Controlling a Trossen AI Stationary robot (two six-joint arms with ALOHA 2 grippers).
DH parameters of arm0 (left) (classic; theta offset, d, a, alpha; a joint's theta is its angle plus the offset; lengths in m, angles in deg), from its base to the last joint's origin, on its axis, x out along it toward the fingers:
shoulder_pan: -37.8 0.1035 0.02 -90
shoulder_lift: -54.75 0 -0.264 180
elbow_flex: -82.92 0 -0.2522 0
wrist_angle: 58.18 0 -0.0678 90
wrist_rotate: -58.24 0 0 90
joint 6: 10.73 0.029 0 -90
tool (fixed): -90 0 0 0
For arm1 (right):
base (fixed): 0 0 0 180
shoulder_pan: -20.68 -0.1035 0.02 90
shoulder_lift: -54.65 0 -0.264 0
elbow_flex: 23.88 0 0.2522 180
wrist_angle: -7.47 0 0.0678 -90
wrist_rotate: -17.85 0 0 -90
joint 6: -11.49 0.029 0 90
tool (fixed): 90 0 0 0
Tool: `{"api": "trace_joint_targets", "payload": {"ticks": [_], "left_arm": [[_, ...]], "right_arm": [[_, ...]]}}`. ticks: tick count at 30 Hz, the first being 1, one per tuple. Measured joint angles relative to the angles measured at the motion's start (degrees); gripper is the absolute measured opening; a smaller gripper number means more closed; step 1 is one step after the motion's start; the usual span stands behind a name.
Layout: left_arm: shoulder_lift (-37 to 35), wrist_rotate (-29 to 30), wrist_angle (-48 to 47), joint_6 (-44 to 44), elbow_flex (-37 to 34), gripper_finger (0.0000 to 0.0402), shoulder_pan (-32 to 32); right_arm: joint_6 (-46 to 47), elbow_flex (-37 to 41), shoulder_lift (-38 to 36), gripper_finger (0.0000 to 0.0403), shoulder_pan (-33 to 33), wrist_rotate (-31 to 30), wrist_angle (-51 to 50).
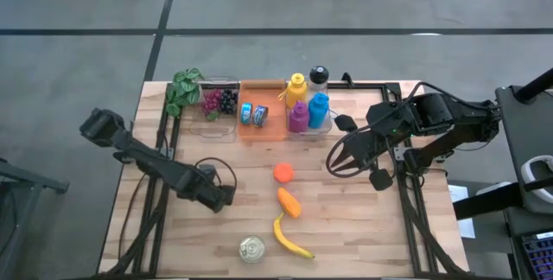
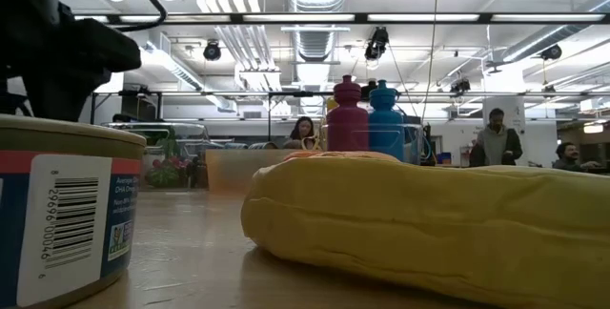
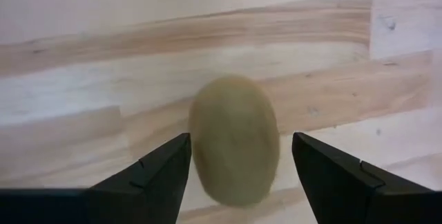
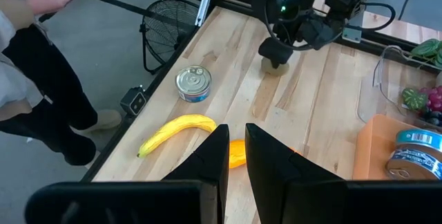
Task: Pick & Place Food Item
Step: Put the kiwi into the left transparent bin
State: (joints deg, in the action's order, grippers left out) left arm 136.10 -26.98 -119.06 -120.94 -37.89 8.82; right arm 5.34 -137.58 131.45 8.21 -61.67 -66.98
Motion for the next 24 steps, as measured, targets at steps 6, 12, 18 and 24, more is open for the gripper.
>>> {"api": "trace_joint_targets", "payload": {"ticks": [6,12,18,24], "left_arm": [[3.4,0.0,0.6,1.4,0.0,0.0254,1.0],[5.3,-0.1,1.7,0.3,0.0,0.0247,1.3],[5.5,-1.1,2.3,0.3,0.0,0.0236,1.3],[5.4,-1.4,2.4,0.3,0.0,0.0222,1.3]], "right_arm": [[0.1,0.0,0.0,0.0043,0.0,0.0,0.0],[0.1,0.0,0.0,0.0043,0.0,0.0,0.0],[0.0,0.0,0.0,0.0043,0.0,0.0,0.0],[0.0,0.0,0.0,0.0043,0.0,0.0,0.0]]}}
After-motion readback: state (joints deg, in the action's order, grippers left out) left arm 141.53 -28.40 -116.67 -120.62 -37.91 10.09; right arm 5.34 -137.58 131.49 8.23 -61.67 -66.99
